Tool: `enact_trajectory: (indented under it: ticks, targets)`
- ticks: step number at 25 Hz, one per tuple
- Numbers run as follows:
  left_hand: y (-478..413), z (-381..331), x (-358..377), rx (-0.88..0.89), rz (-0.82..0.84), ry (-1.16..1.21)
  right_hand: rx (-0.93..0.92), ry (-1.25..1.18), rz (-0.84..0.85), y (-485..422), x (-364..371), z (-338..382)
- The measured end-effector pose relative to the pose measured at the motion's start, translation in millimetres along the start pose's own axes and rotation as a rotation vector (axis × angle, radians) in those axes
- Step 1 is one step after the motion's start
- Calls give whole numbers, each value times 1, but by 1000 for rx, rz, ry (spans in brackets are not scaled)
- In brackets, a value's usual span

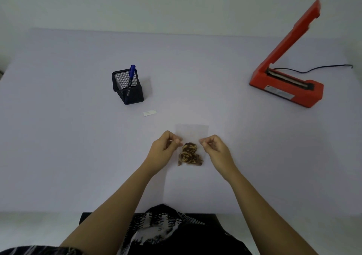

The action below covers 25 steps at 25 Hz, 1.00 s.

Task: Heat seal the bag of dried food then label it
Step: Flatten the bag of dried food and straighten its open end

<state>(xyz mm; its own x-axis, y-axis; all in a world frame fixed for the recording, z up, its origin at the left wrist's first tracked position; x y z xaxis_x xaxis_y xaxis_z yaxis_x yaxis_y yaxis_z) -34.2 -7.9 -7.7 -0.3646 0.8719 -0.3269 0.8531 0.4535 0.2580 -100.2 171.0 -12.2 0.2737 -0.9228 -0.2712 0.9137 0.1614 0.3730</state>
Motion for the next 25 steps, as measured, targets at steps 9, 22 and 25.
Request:
enact_trajectory:
  ticks: [9, 22, 25]
  targets:
    - [7, -17, -3, -144, -7, 372, 102, -271, 150, 14, 10, 19]
    - [10, -18, -3, -117, 27, 278, 42, -225, 164, 23, 7, 22]
    - [12, -16, -1, -119, 72, 281, -20, -92, 141, 22, 5, 22]
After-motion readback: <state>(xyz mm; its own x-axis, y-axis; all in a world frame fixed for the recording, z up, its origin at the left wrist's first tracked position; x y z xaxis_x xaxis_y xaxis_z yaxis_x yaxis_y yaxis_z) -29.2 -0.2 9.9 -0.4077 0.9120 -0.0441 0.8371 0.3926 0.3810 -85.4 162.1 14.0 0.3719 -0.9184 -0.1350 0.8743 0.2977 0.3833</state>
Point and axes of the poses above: each hand's wrist, its own y-axis away from the middle knuckle, its own x-axis out of the palm, z = x × y, the point moved 4 cm from there along -y, towards the middle knuckle, and after that the axes turned 12 degrees about -z, right-handed, at the moved point
